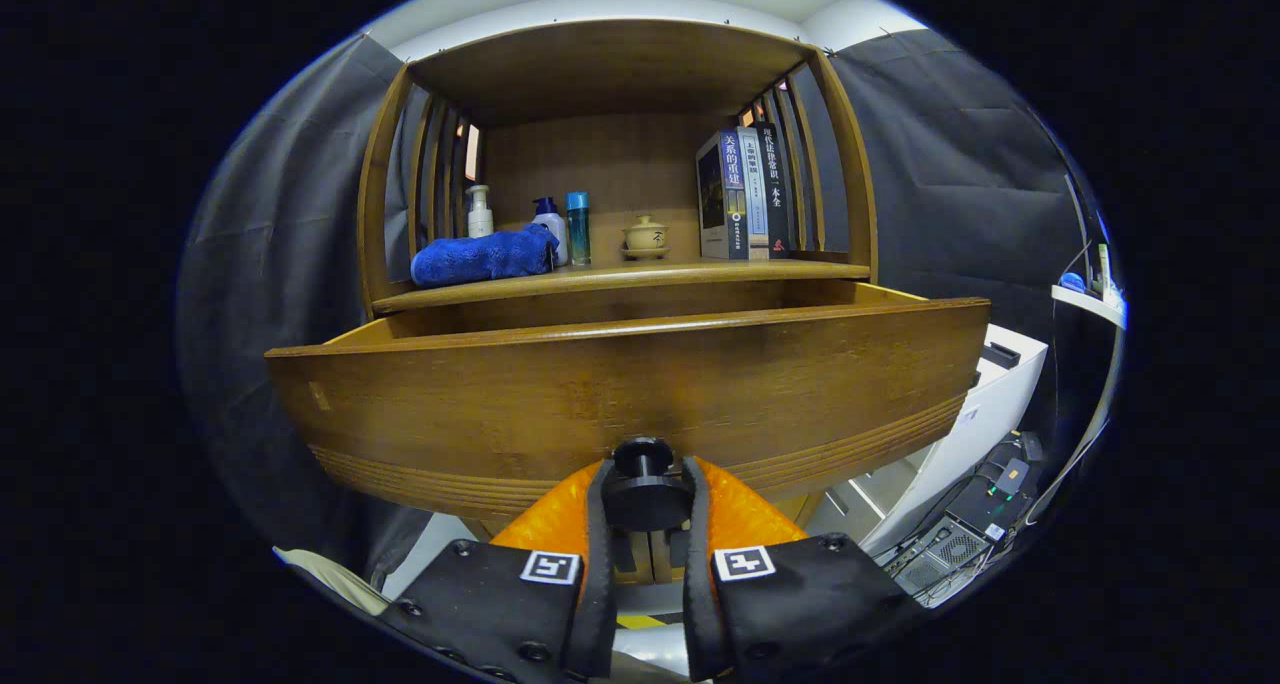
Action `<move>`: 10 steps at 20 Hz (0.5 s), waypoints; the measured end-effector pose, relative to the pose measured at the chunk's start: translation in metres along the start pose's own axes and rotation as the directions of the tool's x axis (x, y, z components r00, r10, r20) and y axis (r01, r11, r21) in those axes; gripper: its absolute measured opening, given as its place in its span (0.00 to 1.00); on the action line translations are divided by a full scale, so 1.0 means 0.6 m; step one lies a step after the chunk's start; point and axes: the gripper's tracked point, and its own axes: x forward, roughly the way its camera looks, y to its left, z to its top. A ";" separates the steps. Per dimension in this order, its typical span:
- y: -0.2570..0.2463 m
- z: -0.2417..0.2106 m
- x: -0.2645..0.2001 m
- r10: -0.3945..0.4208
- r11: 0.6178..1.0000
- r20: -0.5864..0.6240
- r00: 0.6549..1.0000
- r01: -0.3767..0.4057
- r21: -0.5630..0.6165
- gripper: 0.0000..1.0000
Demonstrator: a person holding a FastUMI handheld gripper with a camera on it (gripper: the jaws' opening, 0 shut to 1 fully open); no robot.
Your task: Pull open the drawer, take out the items inside it, and place them on the countertop above the cabinet.
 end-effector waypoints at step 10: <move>0.000 -0.014 -0.041 -0.014 1.000 0.012 1.000 0.014 0.007 0.29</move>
